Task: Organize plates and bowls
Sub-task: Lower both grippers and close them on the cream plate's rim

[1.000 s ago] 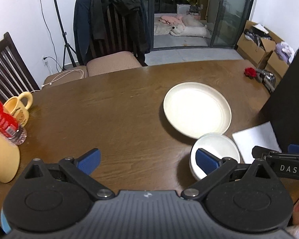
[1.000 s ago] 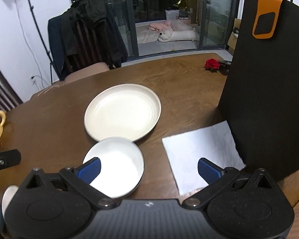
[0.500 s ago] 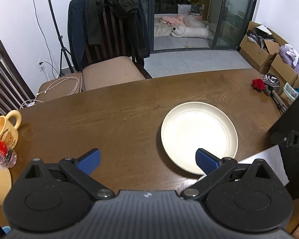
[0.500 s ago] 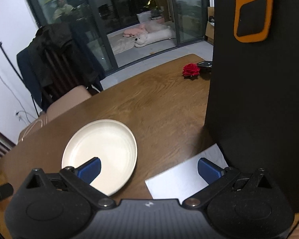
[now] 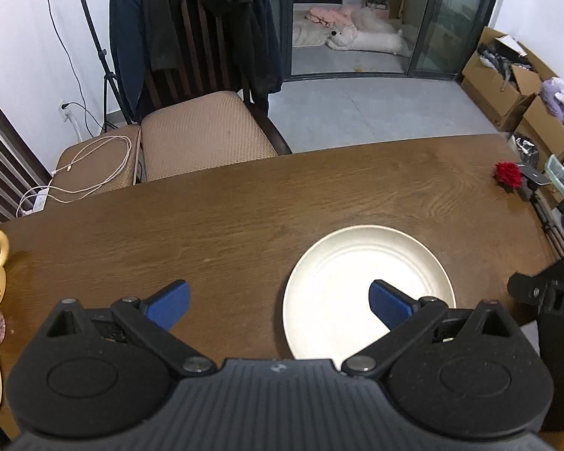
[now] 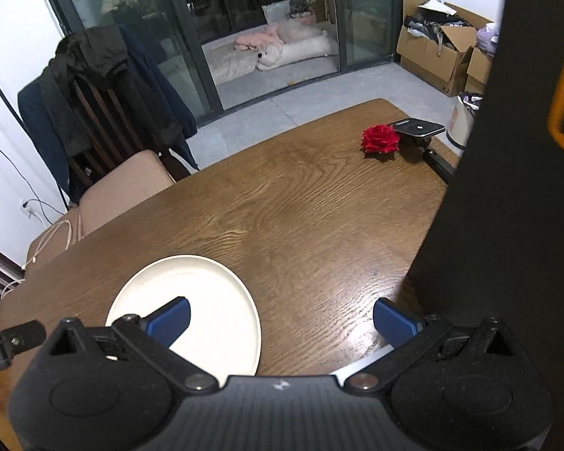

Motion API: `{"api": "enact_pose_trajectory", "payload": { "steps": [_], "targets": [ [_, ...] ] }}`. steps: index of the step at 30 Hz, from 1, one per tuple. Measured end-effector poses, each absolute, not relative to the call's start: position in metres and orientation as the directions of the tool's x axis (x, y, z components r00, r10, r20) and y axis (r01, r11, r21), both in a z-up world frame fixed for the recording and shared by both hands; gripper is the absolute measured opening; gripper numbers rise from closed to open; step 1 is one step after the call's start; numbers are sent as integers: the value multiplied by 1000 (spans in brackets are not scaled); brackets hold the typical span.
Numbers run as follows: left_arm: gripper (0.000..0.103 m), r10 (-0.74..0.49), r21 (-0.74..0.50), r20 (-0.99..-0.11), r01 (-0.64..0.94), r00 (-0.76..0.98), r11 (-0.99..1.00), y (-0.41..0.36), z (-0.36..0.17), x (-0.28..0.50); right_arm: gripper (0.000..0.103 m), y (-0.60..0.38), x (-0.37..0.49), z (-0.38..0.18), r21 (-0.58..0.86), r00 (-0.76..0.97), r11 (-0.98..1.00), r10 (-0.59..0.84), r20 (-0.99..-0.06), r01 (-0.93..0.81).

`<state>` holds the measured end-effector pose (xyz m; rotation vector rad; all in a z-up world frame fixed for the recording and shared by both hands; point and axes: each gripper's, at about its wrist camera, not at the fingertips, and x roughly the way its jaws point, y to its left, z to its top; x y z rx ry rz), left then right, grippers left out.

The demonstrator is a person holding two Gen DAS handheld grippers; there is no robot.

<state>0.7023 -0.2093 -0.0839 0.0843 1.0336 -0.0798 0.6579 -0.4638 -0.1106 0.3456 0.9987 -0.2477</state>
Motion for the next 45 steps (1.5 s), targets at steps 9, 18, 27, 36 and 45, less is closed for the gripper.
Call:
{"api": "enact_pose_trajectory", "payload": {
  "steps": [9, 18, 27, 36, 45],
  "targets": [
    [103, 21, 64, -895, 82, 445, 995, -214, -128, 724, 103, -459, 673, -143, 158, 466, 922, -27, -884, 353],
    [102, 29, 57, -920, 60, 390, 997, -209, -166, 732, 95, -462, 678, -178, 138, 411, 917, -31, -911, 375],
    [88, 4, 35, -934, 80, 357, 996, -211, -190, 740, 58, -454, 685, -202, 145, 384, 924, -3, -923, 355],
    [70, -27, 1, -943, 81, 333, 997, -208, -205, 746, 46, -448, 687, -210, 170, 390, 927, 28, -920, 334],
    [44, -58, -28, -938, 92, 341, 995, -208, -210, 745, 24, -445, 689, -217, 199, 395, 921, 55, -917, 335]
  ]
}}
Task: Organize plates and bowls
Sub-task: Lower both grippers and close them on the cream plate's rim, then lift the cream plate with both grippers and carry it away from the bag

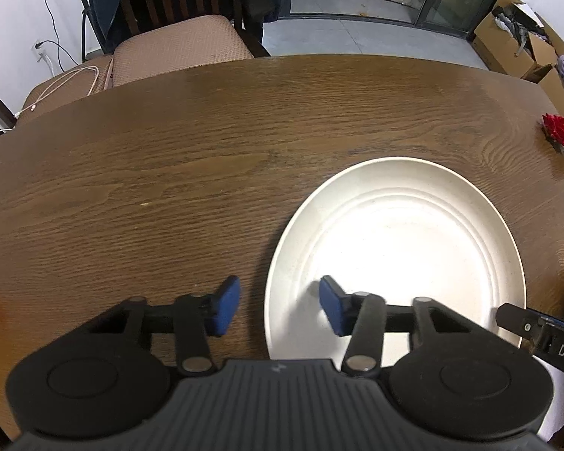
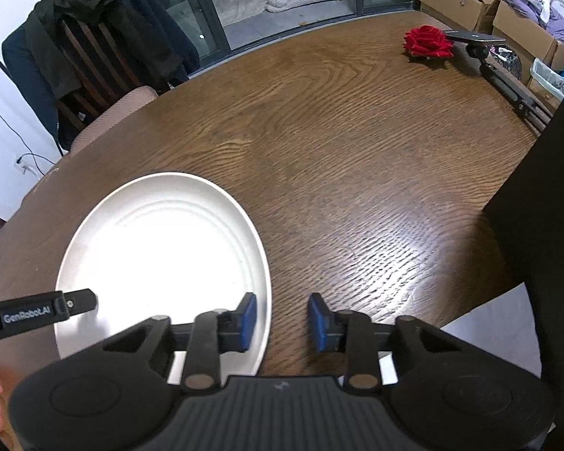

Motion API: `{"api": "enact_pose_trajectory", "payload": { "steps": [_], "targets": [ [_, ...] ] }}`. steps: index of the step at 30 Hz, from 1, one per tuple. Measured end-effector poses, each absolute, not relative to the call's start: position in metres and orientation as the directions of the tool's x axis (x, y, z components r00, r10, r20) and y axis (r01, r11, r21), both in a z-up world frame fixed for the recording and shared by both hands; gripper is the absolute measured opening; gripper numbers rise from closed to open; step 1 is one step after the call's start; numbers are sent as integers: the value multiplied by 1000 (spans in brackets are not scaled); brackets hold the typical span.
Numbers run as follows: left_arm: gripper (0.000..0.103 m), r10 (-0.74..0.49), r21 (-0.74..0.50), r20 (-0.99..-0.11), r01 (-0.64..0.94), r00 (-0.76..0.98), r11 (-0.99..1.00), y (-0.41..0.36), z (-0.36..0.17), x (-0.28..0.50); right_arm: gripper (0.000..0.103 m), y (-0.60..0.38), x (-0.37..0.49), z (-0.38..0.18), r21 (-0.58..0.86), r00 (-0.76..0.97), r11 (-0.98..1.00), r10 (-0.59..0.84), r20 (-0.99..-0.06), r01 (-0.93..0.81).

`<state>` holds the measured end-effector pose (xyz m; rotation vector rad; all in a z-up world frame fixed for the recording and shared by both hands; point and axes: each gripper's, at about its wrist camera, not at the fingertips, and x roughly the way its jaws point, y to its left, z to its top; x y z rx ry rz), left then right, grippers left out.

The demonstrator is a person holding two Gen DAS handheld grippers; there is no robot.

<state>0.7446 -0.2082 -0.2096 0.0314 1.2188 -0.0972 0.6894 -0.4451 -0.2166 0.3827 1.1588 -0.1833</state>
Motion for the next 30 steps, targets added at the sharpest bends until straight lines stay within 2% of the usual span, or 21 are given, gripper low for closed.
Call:
{"api": "enact_pose_trajectory", "payload": {
  "steps": [5, 8, 30],
  "targets": [
    [25, -92, -59, -934, 104, 346, 993, -209, -209, 744, 10, -443, 689, -217, 231, 412, 918, 83, -907, 322],
    [19, -93, -55, -928, 115, 361, 992, -210, -208, 743, 7, -443, 688, -217, 234, 422, 918, 83, -903, 319],
    [18, -82, -48, -905, 91, 417, 995, -205, -200, 743, 7, -435, 691, -209, 230, 476, 929, 69, -877, 288]
  ]
}}
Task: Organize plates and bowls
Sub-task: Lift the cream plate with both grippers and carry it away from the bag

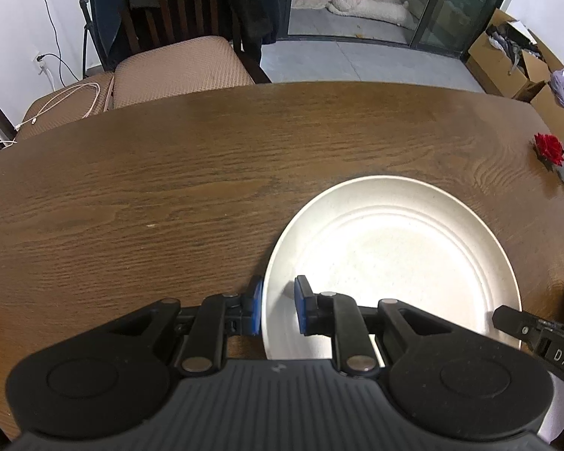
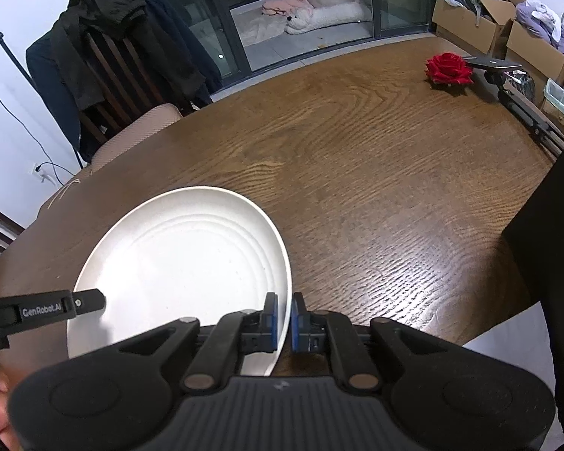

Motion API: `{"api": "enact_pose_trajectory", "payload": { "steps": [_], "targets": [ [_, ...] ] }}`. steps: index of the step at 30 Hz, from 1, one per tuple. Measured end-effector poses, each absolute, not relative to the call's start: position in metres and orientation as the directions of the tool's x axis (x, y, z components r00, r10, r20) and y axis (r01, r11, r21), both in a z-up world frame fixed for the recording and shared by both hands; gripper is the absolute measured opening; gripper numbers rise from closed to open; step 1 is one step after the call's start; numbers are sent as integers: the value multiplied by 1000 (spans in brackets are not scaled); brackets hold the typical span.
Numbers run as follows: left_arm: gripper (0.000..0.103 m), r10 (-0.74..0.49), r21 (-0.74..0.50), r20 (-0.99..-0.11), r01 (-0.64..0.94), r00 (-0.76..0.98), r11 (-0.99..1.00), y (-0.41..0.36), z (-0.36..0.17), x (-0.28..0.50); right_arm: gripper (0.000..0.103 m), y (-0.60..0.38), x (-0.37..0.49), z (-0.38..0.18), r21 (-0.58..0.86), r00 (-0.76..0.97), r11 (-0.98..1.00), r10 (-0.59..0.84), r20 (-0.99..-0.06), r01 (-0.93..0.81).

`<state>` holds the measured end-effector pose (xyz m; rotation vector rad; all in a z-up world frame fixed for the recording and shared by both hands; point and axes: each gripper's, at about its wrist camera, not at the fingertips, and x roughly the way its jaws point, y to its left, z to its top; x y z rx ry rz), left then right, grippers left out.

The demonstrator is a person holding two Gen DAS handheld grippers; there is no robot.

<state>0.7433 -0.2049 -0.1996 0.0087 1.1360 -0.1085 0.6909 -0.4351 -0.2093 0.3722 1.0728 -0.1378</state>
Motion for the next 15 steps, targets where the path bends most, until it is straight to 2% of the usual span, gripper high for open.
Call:
{"api": "enact_pose_trajectory", "payload": {
  "steps": [15],
  "targets": [
    [18, -84, -49, -883, 87, 461, 995, -201, -177, 736, 7, -429, 687, -189, 239, 514, 934, 72, -855, 267]
  ]
}}
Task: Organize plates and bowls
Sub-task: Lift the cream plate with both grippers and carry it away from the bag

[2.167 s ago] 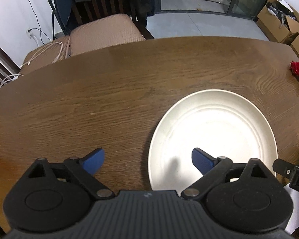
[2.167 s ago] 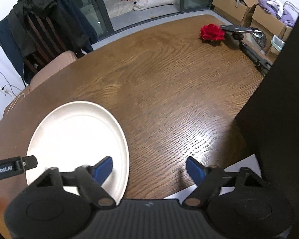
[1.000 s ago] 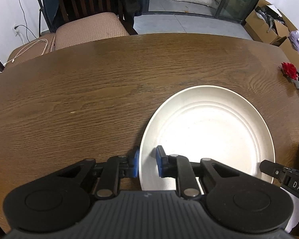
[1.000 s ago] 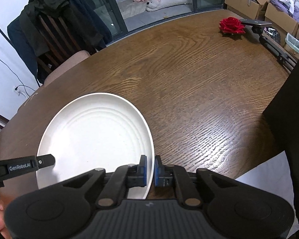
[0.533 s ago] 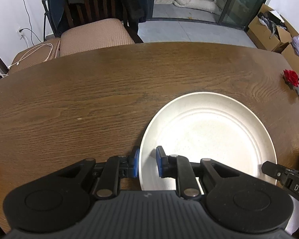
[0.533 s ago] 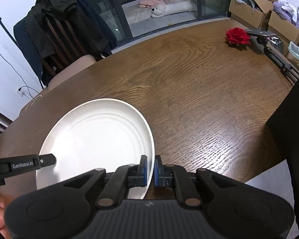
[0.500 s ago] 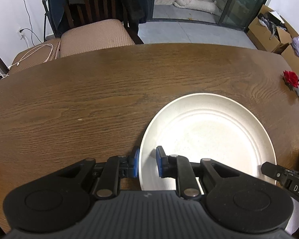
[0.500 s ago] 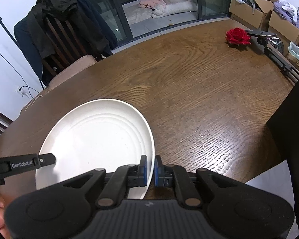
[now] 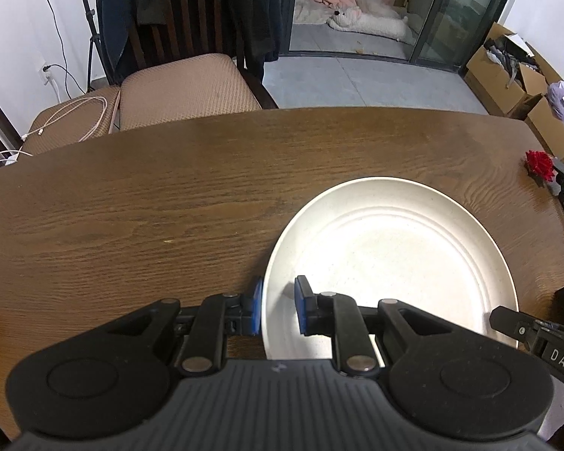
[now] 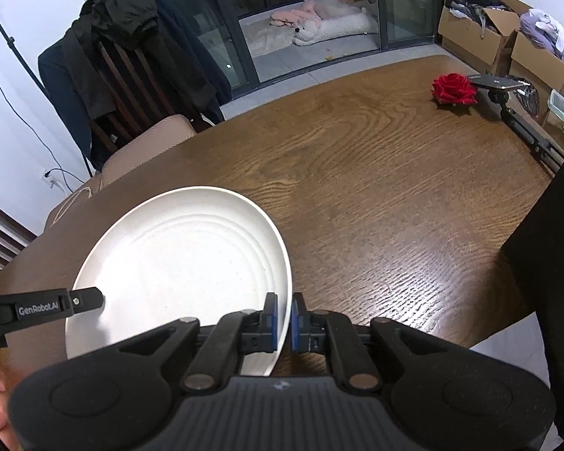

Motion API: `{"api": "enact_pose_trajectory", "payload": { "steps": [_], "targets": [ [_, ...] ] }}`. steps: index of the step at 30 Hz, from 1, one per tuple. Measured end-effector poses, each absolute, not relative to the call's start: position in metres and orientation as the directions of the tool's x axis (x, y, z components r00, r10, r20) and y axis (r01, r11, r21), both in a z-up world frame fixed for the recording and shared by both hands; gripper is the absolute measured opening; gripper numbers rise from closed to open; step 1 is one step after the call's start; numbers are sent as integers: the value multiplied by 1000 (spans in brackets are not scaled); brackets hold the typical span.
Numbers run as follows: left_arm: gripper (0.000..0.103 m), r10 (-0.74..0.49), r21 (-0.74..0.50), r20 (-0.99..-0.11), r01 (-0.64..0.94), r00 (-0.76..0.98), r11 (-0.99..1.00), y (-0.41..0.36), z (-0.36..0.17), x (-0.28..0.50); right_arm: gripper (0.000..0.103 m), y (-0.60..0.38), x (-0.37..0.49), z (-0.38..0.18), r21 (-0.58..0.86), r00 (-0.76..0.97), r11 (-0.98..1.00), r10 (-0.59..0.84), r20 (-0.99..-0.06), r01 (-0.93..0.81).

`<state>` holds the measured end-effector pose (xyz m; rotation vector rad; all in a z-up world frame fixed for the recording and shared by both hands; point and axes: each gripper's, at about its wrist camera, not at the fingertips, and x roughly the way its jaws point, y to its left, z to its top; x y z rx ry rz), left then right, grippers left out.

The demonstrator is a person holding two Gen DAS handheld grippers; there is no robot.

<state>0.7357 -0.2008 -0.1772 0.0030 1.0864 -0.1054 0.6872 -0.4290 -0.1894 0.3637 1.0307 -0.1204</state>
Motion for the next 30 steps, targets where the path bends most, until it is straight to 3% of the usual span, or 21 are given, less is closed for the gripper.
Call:
{"api": "enact_pose_trajectory", "payload": {
  "steps": [30],
  "targets": [
    [18, -71, -50, -840, 53, 538, 997, -181, -109, 690, 7, -397, 651, -120, 252, 597, 950, 95, -797, 185]
  ]
}}
